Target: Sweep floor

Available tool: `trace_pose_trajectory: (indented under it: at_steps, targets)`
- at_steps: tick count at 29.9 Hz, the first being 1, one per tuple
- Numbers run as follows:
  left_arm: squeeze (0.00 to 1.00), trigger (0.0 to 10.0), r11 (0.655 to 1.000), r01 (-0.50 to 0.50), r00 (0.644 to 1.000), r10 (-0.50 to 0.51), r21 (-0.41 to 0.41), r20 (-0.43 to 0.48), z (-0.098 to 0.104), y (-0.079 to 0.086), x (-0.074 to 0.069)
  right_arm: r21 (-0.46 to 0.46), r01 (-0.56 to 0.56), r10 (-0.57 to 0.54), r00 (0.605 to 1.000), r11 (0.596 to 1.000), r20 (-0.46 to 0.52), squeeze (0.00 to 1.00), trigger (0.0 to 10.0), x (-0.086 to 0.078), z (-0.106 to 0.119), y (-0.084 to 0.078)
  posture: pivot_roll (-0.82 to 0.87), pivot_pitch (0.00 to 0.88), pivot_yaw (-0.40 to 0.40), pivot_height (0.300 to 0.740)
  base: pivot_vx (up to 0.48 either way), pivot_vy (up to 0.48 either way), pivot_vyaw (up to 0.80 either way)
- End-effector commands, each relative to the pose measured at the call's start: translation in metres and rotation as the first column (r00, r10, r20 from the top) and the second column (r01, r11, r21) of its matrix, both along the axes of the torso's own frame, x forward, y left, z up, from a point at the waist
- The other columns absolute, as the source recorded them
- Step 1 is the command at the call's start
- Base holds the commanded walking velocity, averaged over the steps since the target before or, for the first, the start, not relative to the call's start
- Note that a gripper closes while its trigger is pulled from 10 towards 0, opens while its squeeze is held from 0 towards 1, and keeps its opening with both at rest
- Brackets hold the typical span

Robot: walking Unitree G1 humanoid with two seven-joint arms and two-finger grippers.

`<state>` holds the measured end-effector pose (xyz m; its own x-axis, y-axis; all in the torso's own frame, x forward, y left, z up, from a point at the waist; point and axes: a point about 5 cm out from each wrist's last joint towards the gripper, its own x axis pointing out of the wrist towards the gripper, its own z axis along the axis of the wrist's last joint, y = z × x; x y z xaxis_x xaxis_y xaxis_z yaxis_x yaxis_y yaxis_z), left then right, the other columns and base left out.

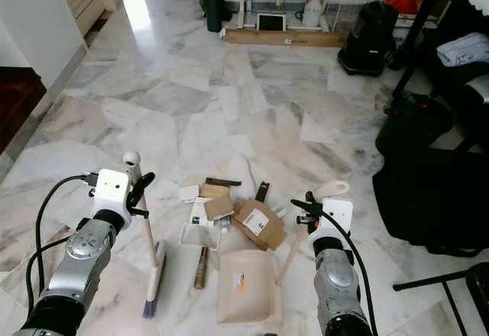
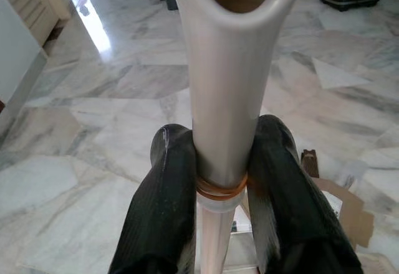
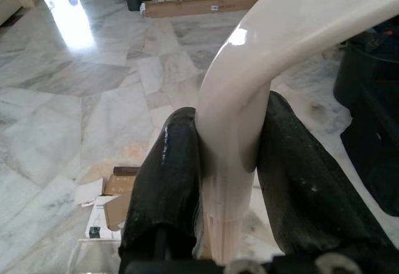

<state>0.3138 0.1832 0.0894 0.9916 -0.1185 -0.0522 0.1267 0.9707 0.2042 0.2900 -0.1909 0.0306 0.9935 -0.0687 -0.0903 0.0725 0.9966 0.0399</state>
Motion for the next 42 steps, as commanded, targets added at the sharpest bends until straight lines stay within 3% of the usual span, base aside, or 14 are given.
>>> trace_pose_trajectory:
  at_steps: [1, 23, 37, 42]
  targets:
    - [0.0, 10.0, 1.0, 0.021, 1.0, -0.02, -0.008, 0.004, 0.004, -0.002, 0.003, 0.006, 0.01, -0.01, 1.0, 1.0, 0.026, 0.0, 10.0, 0.004, 0.005, 0.001, 0.03, 0.129, -0.014, 0.74, 0.0, 0.0, 0.0]
    - [0.0, 10.0, 0.989, 0.09, 0.993, -0.097, -0.119, -0.06, 0.0, -0.005, 0.003, 0.004, 0.027, -0.027, 1.0, 1.0, -0.002, 0.0, 10.0, 0.0, -0.003, 0.004, 0.03, 0.119, 0.008, 0.74, 0.0, 0.0, 0.0]
    - [0.0, 10.0, 0.982, 0.14, 0.984, -0.152, -0.125, -0.093, -0.002, -0.007, -0.001, -0.003, 0.021, -0.021, 1.0, 1.0, -0.014, 0.0, 10.0, 0.001, -0.004, 0.005, 0.04, 0.113, 0.006, 0.74, 0.0, 0.0, 0.0]
    - [0.0, 10.0, 0.965, 0.181, 0.973, -0.204, -0.192, -0.106, -0.002, -0.012, -0.001, -0.004, 0.018, -0.018, 1.0, 1.0, -0.018, 0.0, 10.0, 0.001, -0.005, 0.006, 0.04, 0.117, 0.005, 0.74, 0.0, 0.0, 0.0]
